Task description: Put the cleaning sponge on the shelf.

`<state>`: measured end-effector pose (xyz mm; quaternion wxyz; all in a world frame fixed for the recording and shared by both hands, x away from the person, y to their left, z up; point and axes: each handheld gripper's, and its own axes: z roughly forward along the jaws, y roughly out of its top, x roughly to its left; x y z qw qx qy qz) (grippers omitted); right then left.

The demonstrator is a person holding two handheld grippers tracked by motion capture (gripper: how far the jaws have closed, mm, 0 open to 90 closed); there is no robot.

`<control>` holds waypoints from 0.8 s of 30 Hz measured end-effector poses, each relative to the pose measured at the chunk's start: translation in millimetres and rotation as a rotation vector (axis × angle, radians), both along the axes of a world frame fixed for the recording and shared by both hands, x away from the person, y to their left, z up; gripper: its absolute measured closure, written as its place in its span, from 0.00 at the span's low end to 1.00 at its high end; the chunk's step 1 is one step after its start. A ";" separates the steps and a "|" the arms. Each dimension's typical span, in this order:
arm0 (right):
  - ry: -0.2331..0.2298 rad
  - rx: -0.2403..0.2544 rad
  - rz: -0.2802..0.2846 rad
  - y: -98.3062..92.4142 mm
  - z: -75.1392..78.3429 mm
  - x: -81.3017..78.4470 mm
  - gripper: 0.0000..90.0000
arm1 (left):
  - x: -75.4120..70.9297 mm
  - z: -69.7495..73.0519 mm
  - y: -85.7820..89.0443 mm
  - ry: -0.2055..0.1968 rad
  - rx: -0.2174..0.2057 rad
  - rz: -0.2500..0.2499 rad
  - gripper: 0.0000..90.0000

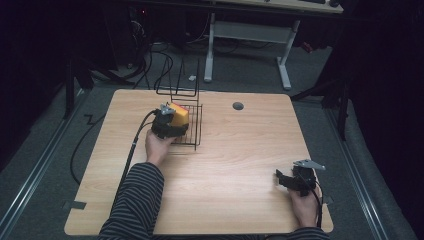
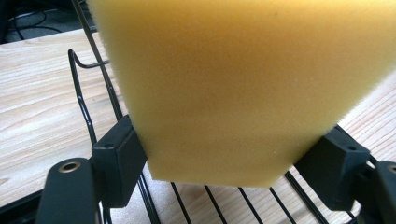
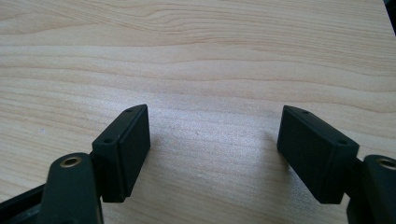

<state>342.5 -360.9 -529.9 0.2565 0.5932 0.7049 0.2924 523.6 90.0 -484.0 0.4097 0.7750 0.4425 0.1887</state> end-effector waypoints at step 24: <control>-0.002 -0.002 0.003 -0.1 -0.1 -0.1 0.29 | 1.6 -4.3 2.3 0.045 -0.008 -0.012 0.16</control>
